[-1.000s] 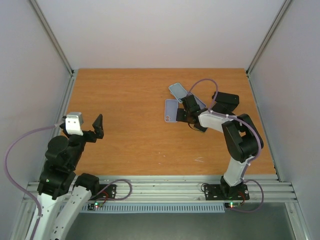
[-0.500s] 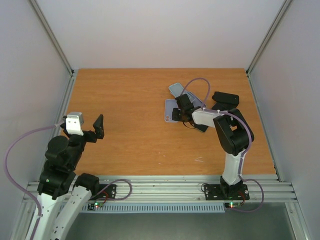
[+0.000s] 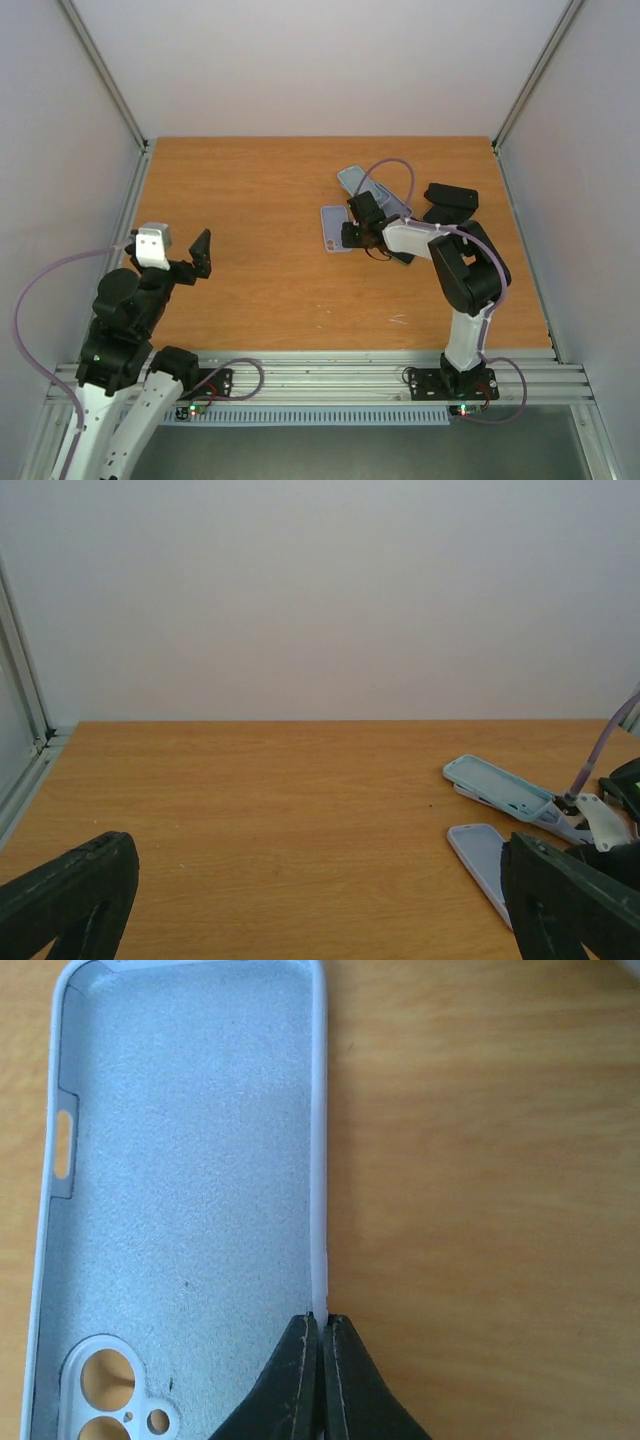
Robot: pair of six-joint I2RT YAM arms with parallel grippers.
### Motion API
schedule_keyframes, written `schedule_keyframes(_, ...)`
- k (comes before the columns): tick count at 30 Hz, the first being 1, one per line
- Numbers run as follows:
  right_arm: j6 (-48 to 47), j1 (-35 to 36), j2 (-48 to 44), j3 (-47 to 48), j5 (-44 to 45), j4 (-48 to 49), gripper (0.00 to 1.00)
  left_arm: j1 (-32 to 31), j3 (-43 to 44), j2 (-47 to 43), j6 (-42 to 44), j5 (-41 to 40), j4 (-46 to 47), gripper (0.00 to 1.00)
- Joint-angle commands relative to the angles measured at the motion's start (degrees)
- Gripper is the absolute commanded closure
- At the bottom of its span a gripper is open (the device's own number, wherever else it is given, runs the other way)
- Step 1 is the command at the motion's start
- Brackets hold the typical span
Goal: Put the phone into the phone case
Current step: Pick up the corner of the phone case from the top corners of the phone case, then pass from the right arm to the left
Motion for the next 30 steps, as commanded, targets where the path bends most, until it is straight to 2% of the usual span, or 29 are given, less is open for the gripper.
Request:
schedule_keyframes(1, -5.06, 1.06, -6.48, -2.26, -4.11, -2.52, 0.99, 0.11, 0.44, 1.68, 0.51, 0.7, 2.61, 0.01)
schedule_keyframes(6, -11.95, 1.22, -12.99, -4.53, -8.98, -5.16, 0.99, 0.02, 2.59, 5.59, -0.06, 3.71, 0.52, 0.01)
schedule_keyframes(14, -22.65, 1.62, -23.37, -6.41, -16.06, -11.79, 0.99, 0.08, 10.58, 17.66, -2.95, 10.06, -5.73, 0.01)
schedule_keyframes(19, -29.75, 3.9, -29.32, -6.38, -18.83, -16.74, 0.99, 0.09, 15.84, 25.6, -5.29, 19.3, -9.41, 0.01)
schedule_keyframes(27, -36.05, 10.03, -34.96, -6.02, -16.76, -20.92, 0.99, 0.1, 22.44, 36.08, -7.18, 35.51, -16.56, 0.01)
schedule_keyframes(30, -37.54, 12.64, -35.88, -5.61, -14.79, -21.3, 0.99, 0.09, 24.06, 41.02, -7.04, 40.67, -19.21, 0.04)
